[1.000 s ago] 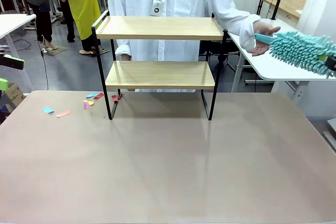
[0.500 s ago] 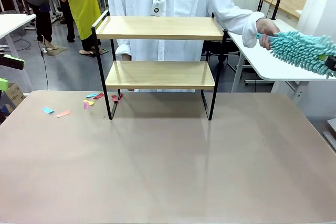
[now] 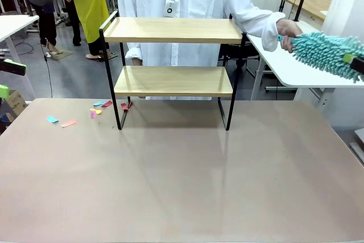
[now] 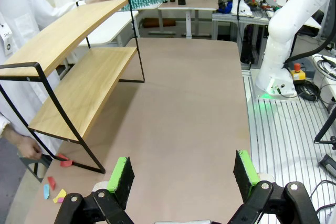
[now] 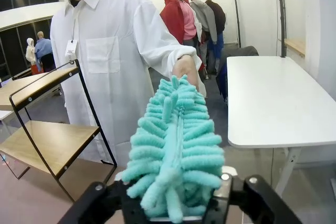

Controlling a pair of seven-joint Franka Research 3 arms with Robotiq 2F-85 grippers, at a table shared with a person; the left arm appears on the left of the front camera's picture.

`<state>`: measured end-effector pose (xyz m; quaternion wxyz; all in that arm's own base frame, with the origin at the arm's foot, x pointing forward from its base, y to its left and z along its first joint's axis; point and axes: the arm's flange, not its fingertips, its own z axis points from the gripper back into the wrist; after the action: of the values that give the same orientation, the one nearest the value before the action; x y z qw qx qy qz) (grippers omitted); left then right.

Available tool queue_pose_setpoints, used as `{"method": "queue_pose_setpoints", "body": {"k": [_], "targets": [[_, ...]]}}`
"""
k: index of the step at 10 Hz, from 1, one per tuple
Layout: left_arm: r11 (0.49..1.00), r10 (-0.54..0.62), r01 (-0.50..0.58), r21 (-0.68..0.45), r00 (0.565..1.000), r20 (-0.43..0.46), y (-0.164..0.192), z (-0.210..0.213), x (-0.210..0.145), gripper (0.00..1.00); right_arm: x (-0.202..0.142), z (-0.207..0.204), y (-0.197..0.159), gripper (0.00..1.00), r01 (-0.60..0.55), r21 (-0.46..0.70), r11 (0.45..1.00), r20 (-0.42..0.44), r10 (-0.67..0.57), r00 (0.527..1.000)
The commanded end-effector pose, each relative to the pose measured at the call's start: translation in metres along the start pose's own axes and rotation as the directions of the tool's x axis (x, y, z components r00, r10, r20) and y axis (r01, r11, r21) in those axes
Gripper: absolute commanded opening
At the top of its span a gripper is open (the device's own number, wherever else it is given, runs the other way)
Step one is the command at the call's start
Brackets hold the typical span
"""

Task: Clean the shelf.
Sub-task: Hand the Duster back to the human.

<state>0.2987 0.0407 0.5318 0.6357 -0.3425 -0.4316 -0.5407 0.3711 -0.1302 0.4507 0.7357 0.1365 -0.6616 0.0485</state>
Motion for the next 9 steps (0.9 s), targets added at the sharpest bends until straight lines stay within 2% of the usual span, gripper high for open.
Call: {"method": "queue_pose_setpoints", "body": {"k": [1,3,5,7,8,9], "targets": [[1.0,-0.022,0.022,0.002,0.999,0.027,0.001,-0.002,0.001,1.0,0.022,0.011,0.005,1.0,0.024,0.017,1.0,0.006,-0.025,1.0],[1.0,-0.022,0.022,0.002,0.999,0.027,0.001,-0.002,0.001,1.0,0.055,0.022,0.009,1.0,0.061,0.031,0.998,0.062,-0.063,0.996],[1.0,-0.022,0.022,0.002,0.999,0.027,0.001,-0.002,0.001,1.0,0.095,0.036,0.0,1.0,0.18,0.048,0.982,0.161,-0.186,0.969],[1.0,-0.022,0.022,0.002,0.999,0.027,0.001,-0.002,0.001,1.0,0.139,0.06,-0.031,1.0,0.355,0.038,0.934,0.342,-0.346,0.874],[1.0,-0.022,0.022,0.002,0.999,0.027,0.001,-0.002,0.001,1.0,0.152,0.071,-0.048,1.0,0.412,0.036,0.911,0.41,-0.389,0.825],[1.0,-0.022,0.022,0.002,0.999,0.027,0.001,-0.002,0.001,1.0,0.157,0.08,-0.062,1.0,0.447,0.04,0.894,0.44,-0.417,0.795]]}}
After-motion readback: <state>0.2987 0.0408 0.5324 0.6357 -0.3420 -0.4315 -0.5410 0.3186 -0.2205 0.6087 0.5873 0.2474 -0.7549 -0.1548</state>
